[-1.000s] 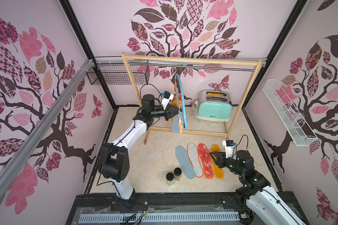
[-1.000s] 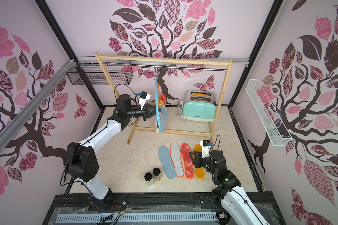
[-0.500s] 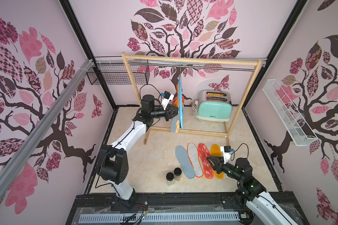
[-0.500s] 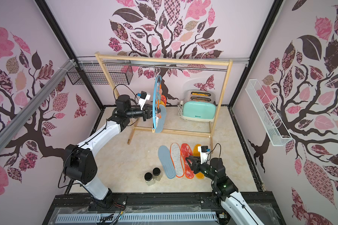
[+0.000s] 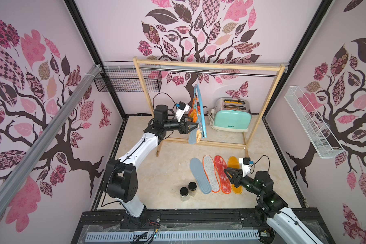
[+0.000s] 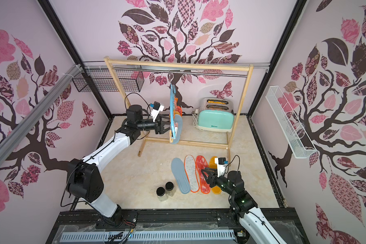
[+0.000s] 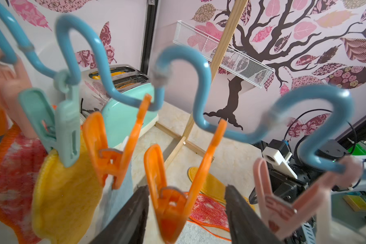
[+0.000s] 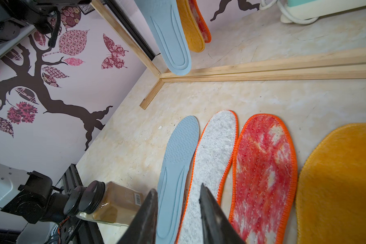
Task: Take the shoe insoles off the hanger
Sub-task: Remove the insole from the hanger.
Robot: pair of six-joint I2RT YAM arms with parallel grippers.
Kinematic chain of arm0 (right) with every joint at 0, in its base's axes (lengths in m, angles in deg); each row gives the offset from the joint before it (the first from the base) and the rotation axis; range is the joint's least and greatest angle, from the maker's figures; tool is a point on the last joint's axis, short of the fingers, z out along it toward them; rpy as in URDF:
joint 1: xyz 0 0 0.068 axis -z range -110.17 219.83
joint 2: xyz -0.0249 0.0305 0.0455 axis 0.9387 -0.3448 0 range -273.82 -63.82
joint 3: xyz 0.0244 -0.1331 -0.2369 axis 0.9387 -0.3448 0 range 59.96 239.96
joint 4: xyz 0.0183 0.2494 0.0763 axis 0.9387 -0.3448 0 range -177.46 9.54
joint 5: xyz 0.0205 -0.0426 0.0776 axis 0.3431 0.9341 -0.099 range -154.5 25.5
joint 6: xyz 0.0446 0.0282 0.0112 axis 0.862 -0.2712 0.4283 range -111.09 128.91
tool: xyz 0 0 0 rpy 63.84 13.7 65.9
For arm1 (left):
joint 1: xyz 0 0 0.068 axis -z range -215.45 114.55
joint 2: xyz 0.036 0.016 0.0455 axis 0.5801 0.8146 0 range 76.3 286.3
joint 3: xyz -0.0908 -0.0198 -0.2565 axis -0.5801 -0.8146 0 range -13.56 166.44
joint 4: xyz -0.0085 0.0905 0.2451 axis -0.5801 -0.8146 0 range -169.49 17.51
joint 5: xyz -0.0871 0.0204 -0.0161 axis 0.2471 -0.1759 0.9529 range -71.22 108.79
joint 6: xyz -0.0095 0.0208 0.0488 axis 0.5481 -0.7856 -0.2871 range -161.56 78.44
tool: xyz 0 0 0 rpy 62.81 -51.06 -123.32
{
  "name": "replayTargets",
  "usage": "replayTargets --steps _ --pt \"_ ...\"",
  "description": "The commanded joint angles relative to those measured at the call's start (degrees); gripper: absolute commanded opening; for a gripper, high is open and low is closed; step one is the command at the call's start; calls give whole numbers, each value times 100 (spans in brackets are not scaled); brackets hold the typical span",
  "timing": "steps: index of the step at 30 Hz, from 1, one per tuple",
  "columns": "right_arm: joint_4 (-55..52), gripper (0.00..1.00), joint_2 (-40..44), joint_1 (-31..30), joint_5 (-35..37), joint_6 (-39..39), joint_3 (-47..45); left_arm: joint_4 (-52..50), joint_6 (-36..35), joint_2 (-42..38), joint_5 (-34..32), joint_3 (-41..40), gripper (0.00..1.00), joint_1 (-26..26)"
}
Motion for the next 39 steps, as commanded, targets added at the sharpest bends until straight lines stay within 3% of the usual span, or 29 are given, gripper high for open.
replayTargets --steps 1,7,13,21,29,36,39 --pt "96 36 33 -33 53 -7 88 -213 -85 -445 -256 -211 68 13" --pt "62 36 83 -35 84 10 79 -522 136 -1247 -1332 -772 72 -6" --pt "38 36 84 -33 108 10 94 -378 1085 -2563 -2816 -1982 71 10" --pt "-37 37 60 -35 198 12 121 -2159 1985 -4685 -3763 -2587 70 29" --pt "-84 37 74 -40 198 7 119 -3964 1587 -6496 -4729 -2676 73 29" --pt "-78 37 77 -42 185 9 111 -4451 845 -7323 -4789 -2833 74 29" --pt "-78 37 77 -44 206 10 109 -4323 838 -7587 -5007 -3241 74 23"
